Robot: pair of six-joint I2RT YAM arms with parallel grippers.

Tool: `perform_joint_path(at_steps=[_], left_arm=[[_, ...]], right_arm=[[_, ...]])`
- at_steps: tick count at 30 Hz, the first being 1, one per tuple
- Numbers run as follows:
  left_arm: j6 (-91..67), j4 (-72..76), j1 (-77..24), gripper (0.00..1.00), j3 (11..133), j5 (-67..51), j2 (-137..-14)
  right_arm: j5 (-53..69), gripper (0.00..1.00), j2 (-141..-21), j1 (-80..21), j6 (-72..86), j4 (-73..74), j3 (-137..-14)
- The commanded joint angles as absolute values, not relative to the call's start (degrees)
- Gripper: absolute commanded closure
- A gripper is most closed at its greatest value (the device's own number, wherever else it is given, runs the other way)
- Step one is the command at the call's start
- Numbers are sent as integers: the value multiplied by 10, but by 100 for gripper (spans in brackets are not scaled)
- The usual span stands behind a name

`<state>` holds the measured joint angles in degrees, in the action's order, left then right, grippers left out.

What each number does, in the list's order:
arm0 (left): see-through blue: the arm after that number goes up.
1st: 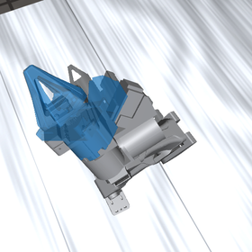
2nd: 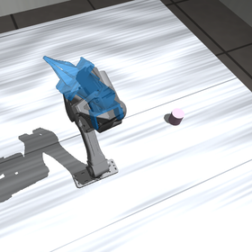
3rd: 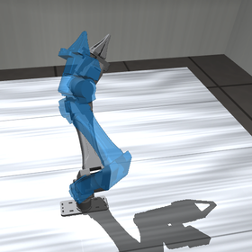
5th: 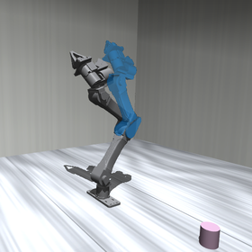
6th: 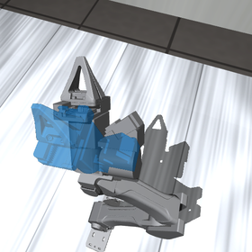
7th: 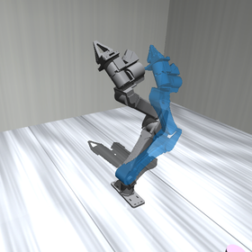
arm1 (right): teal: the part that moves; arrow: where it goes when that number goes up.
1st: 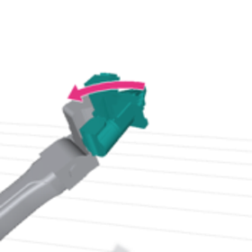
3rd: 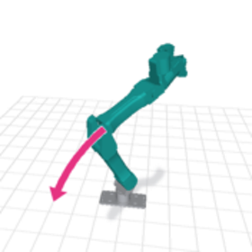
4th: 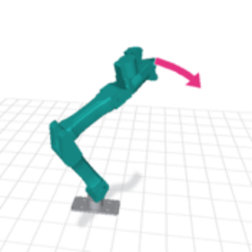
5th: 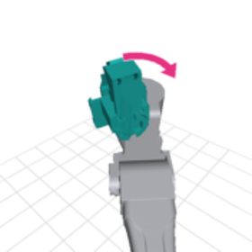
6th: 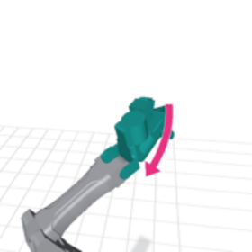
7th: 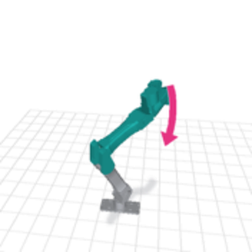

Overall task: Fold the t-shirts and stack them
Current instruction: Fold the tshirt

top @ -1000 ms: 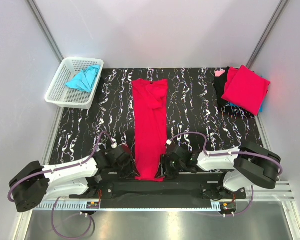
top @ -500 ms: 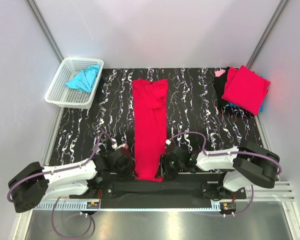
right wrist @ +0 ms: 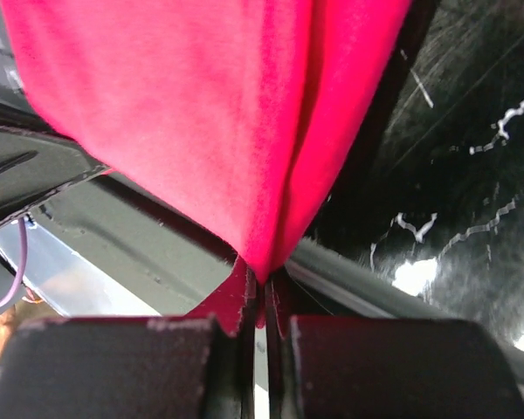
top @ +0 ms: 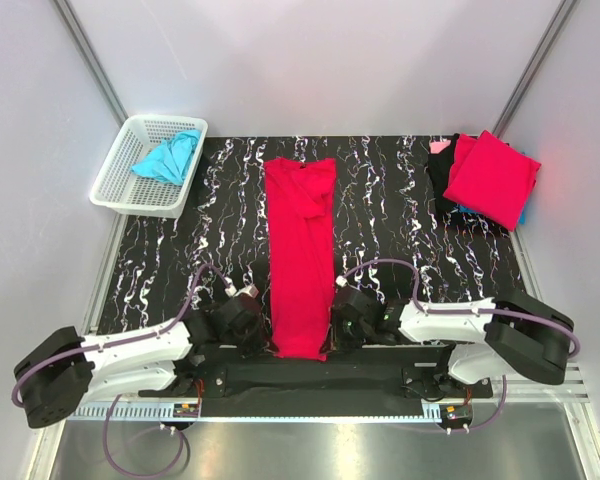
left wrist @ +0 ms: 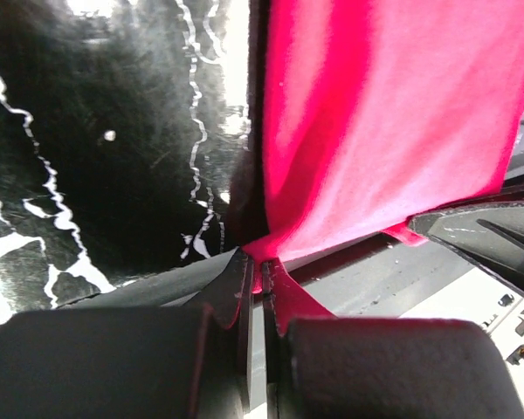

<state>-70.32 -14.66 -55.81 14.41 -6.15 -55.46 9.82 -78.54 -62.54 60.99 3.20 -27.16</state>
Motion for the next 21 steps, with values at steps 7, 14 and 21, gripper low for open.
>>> perform_joint_path(at_steps=[7, 14, 21], left_arm=[[-693, -136, -563, 100, 172, -46, -488], [-671, -201, -567, 100, 219, -13, -459], [-670, -291, -568, 100, 283, 51, -425]], right_arm=[[70, 100, -708, -637, 586, 117, -312], [31, 100, -673, -639, 548, 197, -366], [-26, 100, -659, -638, 515, 253, -416]])
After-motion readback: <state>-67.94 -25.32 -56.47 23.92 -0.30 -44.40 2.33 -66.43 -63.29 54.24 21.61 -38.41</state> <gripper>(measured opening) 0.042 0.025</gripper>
